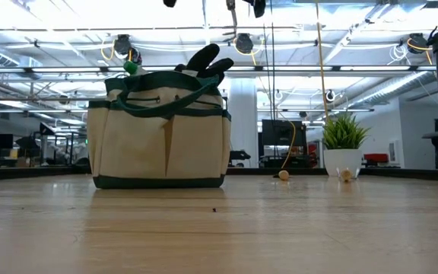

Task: Pick & Place Garden tools in Gardening bag
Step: Put the left brown hand rake into the brown gardening bag, then put the brown hand rake into the brown gardening bag

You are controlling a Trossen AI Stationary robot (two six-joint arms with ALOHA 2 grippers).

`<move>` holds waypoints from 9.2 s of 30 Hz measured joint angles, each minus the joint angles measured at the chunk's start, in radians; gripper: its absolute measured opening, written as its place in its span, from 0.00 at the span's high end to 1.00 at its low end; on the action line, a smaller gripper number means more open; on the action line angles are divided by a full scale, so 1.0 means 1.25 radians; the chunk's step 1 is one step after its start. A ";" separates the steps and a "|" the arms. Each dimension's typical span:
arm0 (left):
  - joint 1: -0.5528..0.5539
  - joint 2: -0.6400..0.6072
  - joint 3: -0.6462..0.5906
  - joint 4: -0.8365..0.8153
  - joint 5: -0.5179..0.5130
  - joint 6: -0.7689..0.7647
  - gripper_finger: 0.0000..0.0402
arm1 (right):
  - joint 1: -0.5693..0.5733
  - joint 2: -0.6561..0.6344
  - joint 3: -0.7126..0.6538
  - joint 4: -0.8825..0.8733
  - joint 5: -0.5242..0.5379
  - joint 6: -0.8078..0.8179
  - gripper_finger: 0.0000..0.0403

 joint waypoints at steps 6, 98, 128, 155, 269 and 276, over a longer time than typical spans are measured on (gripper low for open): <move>-0.004 -0.058 0.000 -0.098 -0.118 0.102 0.28 | -0.001 0.000 0.000 -0.006 -0.001 0.001 0.86; -0.155 -0.628 -0.406 -0.679 -0.150 -0.398 0.23 | 0.042 0.448 0.109 0.323 0.044 0.063 0.86; -0.155 -0.628 -0.405 -0.681 -0.151 -0.400 0.23 | 0.041 0.481 0.110 0.181 0.020 0.101 0.82; -0.155 -0.628 -0.405 -0.685 -0.152 -0.392 0.23 | 0.061 0.419 0.108 0.168 0.068 -0.027 0.48; -0.155 -0.628 -0.405 -0.678 -0.151 -0.436 0.23 | -0.037 0.100 -0.244 -0.823 0.289 -0.513 0.45; -0.155 -0.628 -0.405 -0.678 -0.151 -0.437 0.23 | -0.037 0.100 -0.292 -0.743 0.289 -0.550 0.47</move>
